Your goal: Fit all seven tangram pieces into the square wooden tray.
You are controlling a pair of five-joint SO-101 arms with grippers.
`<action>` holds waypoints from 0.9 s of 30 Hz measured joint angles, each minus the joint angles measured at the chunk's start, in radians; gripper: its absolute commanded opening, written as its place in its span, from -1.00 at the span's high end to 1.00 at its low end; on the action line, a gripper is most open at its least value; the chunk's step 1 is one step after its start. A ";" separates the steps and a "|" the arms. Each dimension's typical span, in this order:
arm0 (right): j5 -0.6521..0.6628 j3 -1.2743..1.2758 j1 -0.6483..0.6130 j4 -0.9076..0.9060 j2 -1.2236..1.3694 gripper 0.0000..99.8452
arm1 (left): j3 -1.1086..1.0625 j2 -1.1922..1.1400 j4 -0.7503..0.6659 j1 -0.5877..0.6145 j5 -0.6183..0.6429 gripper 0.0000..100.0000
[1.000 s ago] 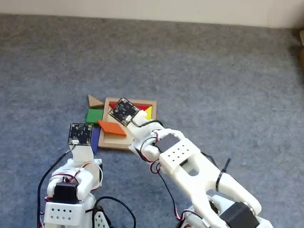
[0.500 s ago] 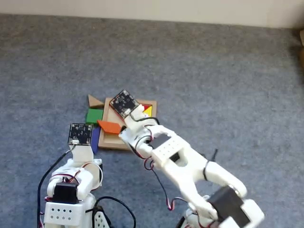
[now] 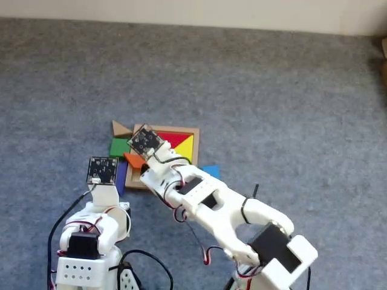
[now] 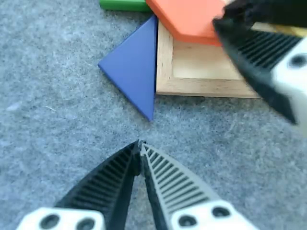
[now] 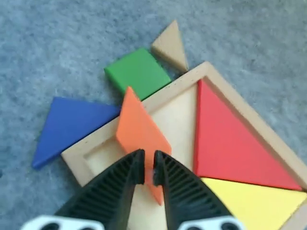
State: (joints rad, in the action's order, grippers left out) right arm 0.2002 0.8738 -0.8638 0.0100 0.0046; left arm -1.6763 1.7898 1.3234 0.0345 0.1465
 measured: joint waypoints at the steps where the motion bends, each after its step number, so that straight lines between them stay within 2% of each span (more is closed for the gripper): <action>1: -0.002 -0.005 0.000 0.002 0.012 0.93 | 0.000 0.000 0.000 0.000 0.000 0.99; 15: -0.003 -0.074 0.002 0.002 0.071 0.93 | 0.000 0.000 0.000 0.000 0.000 0.99; 27: 0.133 -0.106 0.015 -0.315 0.049 0.93 | 0.000 0.000 0.000 0.000 0.000 0.99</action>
State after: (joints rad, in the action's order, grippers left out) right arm 0.3337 0.7679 -0.8485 -0.3046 0.0537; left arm -1.6763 1.7898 1.3234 0.0345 0.1465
